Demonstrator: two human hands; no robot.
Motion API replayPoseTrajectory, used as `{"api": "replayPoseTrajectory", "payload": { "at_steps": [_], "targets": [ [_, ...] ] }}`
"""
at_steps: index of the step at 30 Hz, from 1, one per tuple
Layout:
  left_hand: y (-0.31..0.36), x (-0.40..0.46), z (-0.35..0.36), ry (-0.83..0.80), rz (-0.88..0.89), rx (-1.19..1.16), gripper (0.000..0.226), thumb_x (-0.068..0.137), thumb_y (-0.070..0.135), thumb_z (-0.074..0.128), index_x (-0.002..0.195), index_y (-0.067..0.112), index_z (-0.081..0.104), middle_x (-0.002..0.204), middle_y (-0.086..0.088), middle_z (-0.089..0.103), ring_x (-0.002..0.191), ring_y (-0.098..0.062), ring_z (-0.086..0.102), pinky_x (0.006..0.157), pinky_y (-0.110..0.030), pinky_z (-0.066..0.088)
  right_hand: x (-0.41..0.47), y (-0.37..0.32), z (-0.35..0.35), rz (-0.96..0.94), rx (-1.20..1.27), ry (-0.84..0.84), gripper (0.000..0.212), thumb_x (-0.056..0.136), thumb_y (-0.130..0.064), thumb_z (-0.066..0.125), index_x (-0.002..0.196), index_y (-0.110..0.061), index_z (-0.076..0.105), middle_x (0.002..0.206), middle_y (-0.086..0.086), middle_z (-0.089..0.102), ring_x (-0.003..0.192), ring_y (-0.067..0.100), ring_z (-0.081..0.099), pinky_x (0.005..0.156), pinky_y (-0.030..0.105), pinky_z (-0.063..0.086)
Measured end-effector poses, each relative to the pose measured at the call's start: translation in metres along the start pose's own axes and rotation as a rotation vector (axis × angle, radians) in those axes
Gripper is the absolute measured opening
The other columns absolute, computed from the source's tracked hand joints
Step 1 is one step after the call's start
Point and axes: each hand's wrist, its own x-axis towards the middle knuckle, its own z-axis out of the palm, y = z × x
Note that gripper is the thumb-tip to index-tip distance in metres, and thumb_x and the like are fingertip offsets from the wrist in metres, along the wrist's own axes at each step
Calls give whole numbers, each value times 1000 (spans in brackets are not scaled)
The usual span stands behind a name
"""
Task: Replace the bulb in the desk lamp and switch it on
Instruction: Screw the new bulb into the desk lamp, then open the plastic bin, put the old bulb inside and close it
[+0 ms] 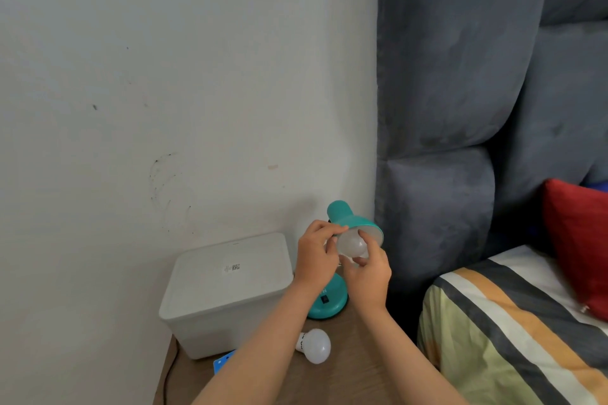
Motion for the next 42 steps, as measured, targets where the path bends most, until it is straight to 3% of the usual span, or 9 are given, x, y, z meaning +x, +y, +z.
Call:
{"api": "replayPoseTrajectory", "payload": {
  "at_steps": [2,9,13,17,23,31,35,39,42],
  "targets": [
    [-1,0,0,5,-2,-4,23,86,2,58,99,16,71,100,-2,62,90,-13,60,83,-15,50,1,1,1,15,-8,1,55,75,-10,76,123,-23,53,113,11,60,88,22,67,75,30,58],
    [-1,0,1,0,-3,0,28,86,-2,55,99,16,71,101,-1,61,91,-13,59,82,-14,50,3,-4,-3,56,75,-14,54,74,-13,78,121,-20,53,107,1,65,77,10,68,60,4,48],
    [-1,-1,1,-1,4,11,27,86,-1,55,100,15,71,101,-1,61,91,-12,60,83,-15,50,2,-5,-5,69,88,-15,53,74,-13,78,120,-22,53,107,3,66,74,7,67,66,12,49],
    [2,0,-4,-89,1,42,32,87,0,54,109,18,67,109,2,59,99,-11,57,90,-19,48,-2,-9,-7,51,16,-3,56,77,-13,74,127,-19,50,113,8,59,71,5,63,58,5,43],
    [-8,-36,-25,-106,-39,45,40,87,8,55,124,22,53,131,10,49,122,0,42,106,-11,29,-37,-6,-1,-100,-96,69,51,75,-17,77,119,-13,53,104,1,41,68,14,56,60,17,46],
    [-67,-83,-95,99,-358,220,45,87,26,59,130,23,45,150,-4,29,138,-20,23,111,-28,18,-65,-13,48,-385,-211,-285,34,82,-23,67,112,-10,56,98,1,56,90,10,52,81,21,45],
    [-96,-78,-142,163,-532,485,64,83,46,58,138,21,35,153,-13,17,142,-29,12,115,-50,5,-49,-21,84,-269,-362,-450,56,86,-38,60,130,-6,45,123,14,52,114,28,49,97,37,43],
    [-125,-70,-180,132,-723,636,92,75,68,53,144,17,20,153,-22,11,142,-36,8,113,-55,8,-32,-24,110,-71,-510,-618,73,89,-52,47,142,-7,26,137,20,41,127,33,39,104,43,37],
    [-145,-68,-191,46,-795,655,105,66,77,52,143,13,18,148,-21,26,137,-37,22,110,-53,19,-28,-22,123,12,-526,-681,76,87,-58,45,141,-8,25,131,20,48,120,34,48,98,42,44]
  ]
}}
